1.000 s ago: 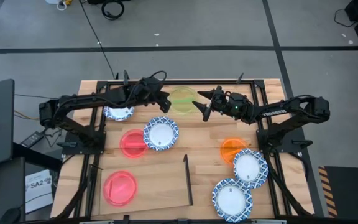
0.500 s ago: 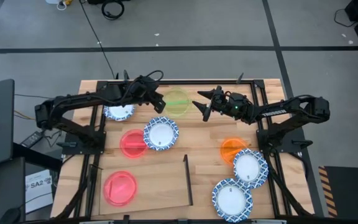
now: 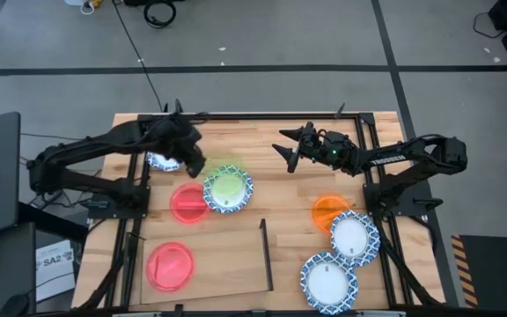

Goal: Place and stack plates onto a shelf
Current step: Stack the green plate on top of the pink plate on the shelf

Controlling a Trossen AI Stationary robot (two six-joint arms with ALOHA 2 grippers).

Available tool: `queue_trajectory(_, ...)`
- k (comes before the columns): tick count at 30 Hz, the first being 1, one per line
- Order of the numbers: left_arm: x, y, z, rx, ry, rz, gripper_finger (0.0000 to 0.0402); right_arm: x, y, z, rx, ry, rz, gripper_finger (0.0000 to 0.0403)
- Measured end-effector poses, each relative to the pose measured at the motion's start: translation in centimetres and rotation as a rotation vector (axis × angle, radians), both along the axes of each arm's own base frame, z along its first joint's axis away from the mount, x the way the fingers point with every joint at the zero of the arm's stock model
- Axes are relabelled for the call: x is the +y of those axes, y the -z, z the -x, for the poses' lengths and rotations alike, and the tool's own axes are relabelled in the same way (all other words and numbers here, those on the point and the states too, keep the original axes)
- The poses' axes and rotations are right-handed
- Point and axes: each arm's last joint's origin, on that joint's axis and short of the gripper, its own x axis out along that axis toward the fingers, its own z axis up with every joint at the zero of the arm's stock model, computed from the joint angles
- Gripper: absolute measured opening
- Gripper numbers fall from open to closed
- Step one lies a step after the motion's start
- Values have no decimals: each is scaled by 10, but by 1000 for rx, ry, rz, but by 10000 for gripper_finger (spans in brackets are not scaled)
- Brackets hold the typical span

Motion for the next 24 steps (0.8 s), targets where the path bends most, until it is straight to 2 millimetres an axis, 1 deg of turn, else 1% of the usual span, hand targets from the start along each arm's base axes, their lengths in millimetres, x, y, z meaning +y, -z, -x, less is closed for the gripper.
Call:
queue_trajectory(4,-21,0,12,52,129,130,8,0,0,0,0,0,0,300)
queue_trajectory(10,-58,2,20,143,317,268,8,0,0,0,0,0,0,298)
queue_trajectory(17,-103,4,25,218,494,301,8,0,0,0,2,0,0,298)
queue_trajectory(24,-136,4,36,266,567,284,8,0,0,0,2,-1,-1,297)
